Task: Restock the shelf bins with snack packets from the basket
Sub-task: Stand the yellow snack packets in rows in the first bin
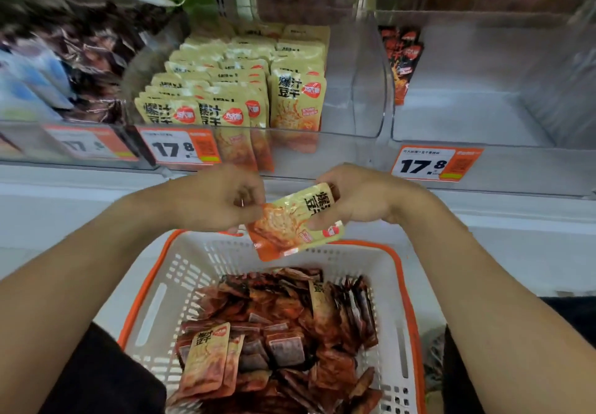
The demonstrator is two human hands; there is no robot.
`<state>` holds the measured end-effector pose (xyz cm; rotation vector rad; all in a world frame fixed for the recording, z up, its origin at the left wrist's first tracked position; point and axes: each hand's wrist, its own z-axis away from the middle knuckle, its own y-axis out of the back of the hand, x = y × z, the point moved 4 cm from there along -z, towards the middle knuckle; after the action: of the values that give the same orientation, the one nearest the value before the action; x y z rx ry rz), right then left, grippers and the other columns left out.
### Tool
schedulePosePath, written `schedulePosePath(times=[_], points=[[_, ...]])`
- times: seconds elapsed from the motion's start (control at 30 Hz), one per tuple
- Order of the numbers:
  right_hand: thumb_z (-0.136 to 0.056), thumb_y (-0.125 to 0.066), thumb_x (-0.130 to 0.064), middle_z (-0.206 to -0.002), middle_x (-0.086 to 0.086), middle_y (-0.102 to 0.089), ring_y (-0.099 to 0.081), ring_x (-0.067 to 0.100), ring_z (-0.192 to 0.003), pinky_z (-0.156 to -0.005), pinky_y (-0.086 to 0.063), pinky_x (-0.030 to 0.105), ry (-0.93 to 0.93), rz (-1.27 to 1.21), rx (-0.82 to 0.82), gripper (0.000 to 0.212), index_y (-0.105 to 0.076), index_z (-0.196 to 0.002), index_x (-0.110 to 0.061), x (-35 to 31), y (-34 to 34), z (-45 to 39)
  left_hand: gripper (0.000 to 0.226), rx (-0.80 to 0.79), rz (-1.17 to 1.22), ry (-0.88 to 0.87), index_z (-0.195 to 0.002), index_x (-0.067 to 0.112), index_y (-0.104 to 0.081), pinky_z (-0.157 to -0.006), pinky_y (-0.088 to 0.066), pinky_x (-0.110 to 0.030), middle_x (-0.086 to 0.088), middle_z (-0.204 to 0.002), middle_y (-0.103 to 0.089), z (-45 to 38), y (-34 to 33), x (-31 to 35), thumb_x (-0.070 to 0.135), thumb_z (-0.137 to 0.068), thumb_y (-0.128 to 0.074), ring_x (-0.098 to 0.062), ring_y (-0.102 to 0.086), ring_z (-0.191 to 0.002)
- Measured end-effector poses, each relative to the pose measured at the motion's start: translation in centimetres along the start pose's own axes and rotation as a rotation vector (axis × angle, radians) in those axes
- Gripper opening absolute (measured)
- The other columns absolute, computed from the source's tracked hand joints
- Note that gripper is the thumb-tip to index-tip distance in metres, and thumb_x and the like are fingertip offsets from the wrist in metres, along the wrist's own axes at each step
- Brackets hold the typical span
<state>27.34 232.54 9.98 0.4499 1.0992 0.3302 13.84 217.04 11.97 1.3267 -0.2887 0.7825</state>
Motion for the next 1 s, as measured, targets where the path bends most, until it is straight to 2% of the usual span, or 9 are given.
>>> schedulePosePath(times=[0.1, 0.17, 0.23, 0.3, 0.4, 0.53, 0.63, 0.7, 1.0], points=[[-0.081, -0.081, -0.012, -0.09, 0.0, -0.077, -0.071, 0.012, -0.082, -0.075, -0.055, 0.03, 0.168, -0.044, 0.098, 0.02, -0.072, -0.098, -0.012, -5.4, 2.6, 3.2, 0.014, 0.178, 0.136, -0.176, -0.085, 0.02, -0.066, -0.06, -0.044, -0.022, 0.005, -0.073, -0.066, 1.6, 2.3, 3.7, 0.034, -0.088, -0.069, -0.01, -0.058, -0.061], [-0.08, -0.082, -0.016, -0.088, -0.003, -0.077, -0.072, 0.013, -0.081, -0.076, -0.057, 0.032, 0.259, -0.024, 0.268, 0.019, -0.07, -0.096, -0.016, -8.1, 4.3, 4.7, 0.01, 0.329, 0.258, -0.245, -0.083, 0.021, -0.064, -0.055, -0.043, -0.015, 0.013, -0.065, -0.063, 2.6, 3.5, 4.9, 0.028, -0.089, -0.068, -0.002, -0.057, -0.058], [-0.077, -0.086, -0.024, -0.085, -0.005, -0.076, -0.07, 0.009, -0.074, -0.071, -0.055, 0.031, 0.347, 0.023, 0.463, 0.027, -0.068, -0.096, -0.02, -10.3, 5.7, 5.8, 0.015, 0.517, 0.312, -0.281, -0.086, 0.019, -0.064, -0.053, -0.048, -0.023, 0.01, -0.067, -0.066, 3.0, 4.3, 5.0, 0.032, -0.092, -0.068, -0.006, -0.06, -0.058], [-0.076, -0.086, -0.026, -0.084, -0.007, -0.076, -0.07, 0.008, -0.073, -0.068, -0.055, 0.031, 0.435, 0.136, 0.598, 0.029, -0.066, -0.097, -0.023, -12.4, 6.6, 6.6, 0.031, 0.682, 0.259, -0.298, -0.094, 0.012, -0.064, -0.062, -0.052, -0.038, -0.003, -0.077, -0.068, 3.0, 4.9, 4.3, 0.044, -0.094, -0.063, -0.02, -0.064, -0.07], [-0.081, -0.08, -0.025, -0.086, -0.016, -0.073, -0.066, 0.002, -0.072, -0.066, -0.052, 0.021, 0.46, 0.338, 0.746, 0.022, -0.065, -0.095, -0.031, -14.6, 7.9, 7.5, 0.037, 0.839, 0.001, -0.289, -0.115, 0.013, -0.059, -0.086, -0.047, -0.027, 0.0, -0.105, -0.064, 2.8, 5.6, 3.2, 0.044, -0.096, -0.053, -0.013, -0.059, -0.098], [-0.083, -0.075, -0.023, -0.088, -0.011, -0.068, -0.059, 0.005, -0.075, -0.068, -0.043, 0.025, 0.378, 0.549, 0.813, 0.021, -0.066, -0.101, -0.027, -14.5, 9.5, 5.3, 0.046, 0.858, -0.302, -0.237, -0.129, 0.009, -0.055, -0.105, -0.038, -0.041, -0.007, -0.131, -0.053, 1.5, 5.5, 1.4, 0.037, -0.093, -0.053, -0.027, -0.048, -0.124], [-0.082, -0.076, -0.028, -0.105, 0.002, -0.071, -0.064, 0.026, -0.101, -0.085, -0.048, 0.033, 0.239, 0.731, 0.72, 0.03, -0.068, -0.111, -0.024, -11.7, 9.3, 0.9, 0.048, 0.806, -0.449, -0.174, -0.135, 0.016, -0.054, -0.111, -0.033, -0.051, -0.011, -0.141, -0.047, 0.7, 4.8, 0.2, 0.037, -0.092, -0.053, -0.033, -0.039, -0.135], [-0.083, -0.077, -0.029, -0.114, 0.004, -0.071, -0.063, 0.029, -0.11, -0.093, -0.049, 0.039, 0.177, 0.715, 0.656, 0.033, -0.068, -0.114, -0.023, -9.7, 8.6, -1.4, 0.046, 0.79, -0.5, -0.158, -0.136, 0.02, -0.054, -0.113, -0.03, -0.053, -0.013, -0.143, -0.046, 0.4, 4.5, -0.1, 0.039, -0.094, -0.051, -0.035, -0.036, -0.138], [-0.08, -0.079, -0.034, -0.117, 0.002, -0.061, -0.061, 0.027, -0.109, -0.086, -0.049, 0.036, 0.171, 0.725, 0.798, 0.038, -0.067, -0.115, -0.023, -8.0, 8.6, -5.5, 0.051, 0.74, -0.634, -0.131, -0.148, 0.029, -0.044, -0.119, -0.016, -0.059, -0.016, -0.153, -0.036, -1.2, 3.3, 0.8, 0.046, -0.101, -0.04, -0.037, -0.029, -0.145]])
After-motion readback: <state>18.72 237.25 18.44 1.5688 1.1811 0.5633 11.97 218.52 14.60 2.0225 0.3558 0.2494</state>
